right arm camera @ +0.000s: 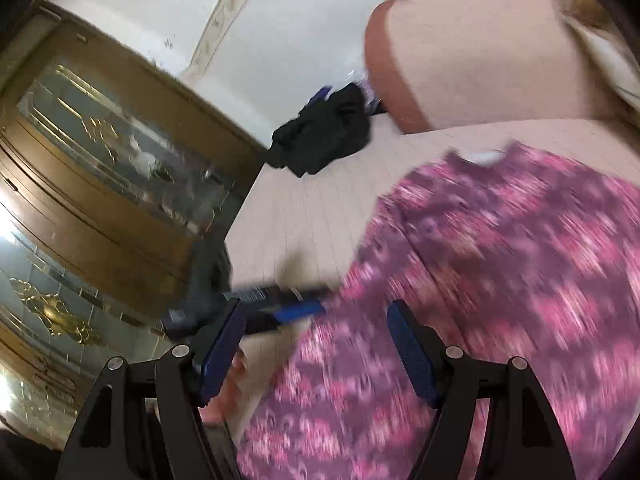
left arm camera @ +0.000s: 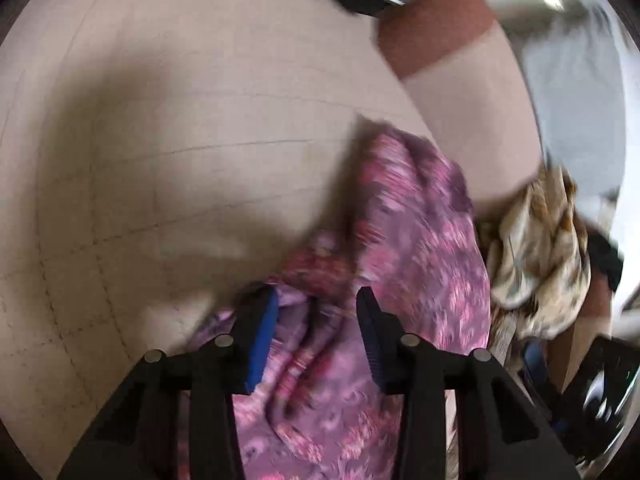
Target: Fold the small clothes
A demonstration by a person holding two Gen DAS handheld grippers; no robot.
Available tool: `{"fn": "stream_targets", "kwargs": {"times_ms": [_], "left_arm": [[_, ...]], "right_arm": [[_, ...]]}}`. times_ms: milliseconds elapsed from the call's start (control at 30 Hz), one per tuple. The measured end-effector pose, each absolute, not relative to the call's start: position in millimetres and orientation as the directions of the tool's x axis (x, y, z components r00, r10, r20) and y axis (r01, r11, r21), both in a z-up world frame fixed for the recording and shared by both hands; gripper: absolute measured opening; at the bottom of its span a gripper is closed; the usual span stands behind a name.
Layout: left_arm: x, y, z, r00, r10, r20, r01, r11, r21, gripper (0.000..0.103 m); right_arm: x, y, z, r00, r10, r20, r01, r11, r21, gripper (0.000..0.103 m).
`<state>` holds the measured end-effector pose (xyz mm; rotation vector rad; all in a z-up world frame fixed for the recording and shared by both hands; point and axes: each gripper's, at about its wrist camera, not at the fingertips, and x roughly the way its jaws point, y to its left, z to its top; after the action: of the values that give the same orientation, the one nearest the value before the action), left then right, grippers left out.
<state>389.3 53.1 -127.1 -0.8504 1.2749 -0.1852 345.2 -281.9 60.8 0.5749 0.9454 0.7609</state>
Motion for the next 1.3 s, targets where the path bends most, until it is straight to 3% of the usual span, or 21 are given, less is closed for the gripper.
{"fn": "stream_targets", "kwargs": {"times_ms": [100, 200, 300, 333, 367, 433, 533, 567, 767, 833, 1000, 1033, 1067, 1100, 1133, 1233, 1300], "left_arm": [[391, 62, -142, 0.360, -0.616, -0.701, -0.368, 0.596, -0.713, 0.039], [397, 60, -148, 0.372, -0.636, -0.676, -0.366, 0.569, -0.737, 0.046], [399, 62, -151, 0.375, -0.657, -0.654, -0.384, 0.532, -0.755, 0.047], [399, 64, -150, 0.370, -0.653, -0.661, -0.382, 0.541, -0.749, 0.041], [399, 65, -150, 0.363, -0.643, -0.674, -0.387, 0.554, -0.737, 0.024], [397, 74, -152, 0.337, -0.627, -0.702, -0.413, 0.572, -0.709, 0.004], [388, 83, -154, 0.350, -0.663, -0.661, -0.446, 0.503, -0.741, 0.003], [386, 86, -151, 0.360, -0.676, -0.643, -0.445, 0.481, -0.755, 0.003], [368, 143, -131, 0.533, -0.639, -0.555, -0.464, 0.327, -0.823, 0.000], [362, 162, -130, 0.585, -0.548, -0.598, -0.491, 0.347, -0.799, 0.000], [349, 161, -120, 0.603, -0.516, -0.609, -0.496, 0.356, -0.792, 0.000], [352, 152, -114, 0.588, -0.520, -0.619, -0.482, 0.389, -0.785, 0.009], [354, 139, -110, 0.557, -0.536, -0.634, -0.459, 0.437, -0.773, 0.032], [358, 128, -109, 0.533, -0.554, -0.639, -0.442, 0.462, -0.769, 0.045], [361, 115, -111, 0.499, -0.576, -0.647, -0.426, 0.487, -0.762, 0.054], [372, 86, -127, 0.403, -0.612, -0.681, -0.405, 0.548, -0.732, 0.054], [379, 73, -139, 0.366, -0.586, -0.723, -0.379, 0.616, -0.691, 0.044]], "right_arm": [[404, -244, 42, 0.295, 0.786, -0.543, -0.299, 0.616, 0.729, 0.067], [457, -208, 21, 0.245, 0.767, -0.594, -0.300, 0.642, 0.705, 0.065], [501, -176, -1, 0.236, 0.683, -0.691, -0.284, 0.729, 0.623, 0.064], [514, -167, -10, 0.222, 0.658, -0.719, -0.279, 0.750, 0.600, 0.059], [523, -160, -20, 0.205, 0.627, -0.752, -0.270, 0.774, 0.572, 0.055], [531, -156, -40, 0.164, 0.551, -0.818, -0.225, 0.829, 0.512, 0.025], [527, -161, -45, 0.156, 0.537, -0.829, -0.214, 0.837, 0.503, 0.007], [526, -163, -43, 0.155, 0.549, -0.821, -0.208, 0.831, 0.516, 0.005], [511, -196, 32, 0.332, 0.634, -0.698, -0.253, 0.773, 0.582, 0.004], [510, -208, 42, 0.355, 0.646, -0.676, -0.250, 0.762, 0.597, 0.005], [525, -207, 9, 0.291, 0.587, -0.755, -0.195, 0.809, 0.554, 0.007], [527, -206, 0, 0.277, 0.579, -0.767, -0.193, 0.815, 0.546, 0.015], [528, -207, -6, 0.269, 0.568, -0.778, -0.185, 0.823, 0.537, 0.024], [526, -212, -8, 0.277, 0.560, -0.781, -0.171, 0.828, 0.534, 0.047], [523, -218, -5, 0.303, 0.565, -0.768, -0.163, 0.824, 0.542, 0.060], [514, -233, 7, 0.363, 0.587, -0.724, -0.168, 0.805, 0.568, 0.061], [513, -234, 7, 0.341, 0.599, -0.725, -0.178, 0.798, 0.576, 0.060]]}}
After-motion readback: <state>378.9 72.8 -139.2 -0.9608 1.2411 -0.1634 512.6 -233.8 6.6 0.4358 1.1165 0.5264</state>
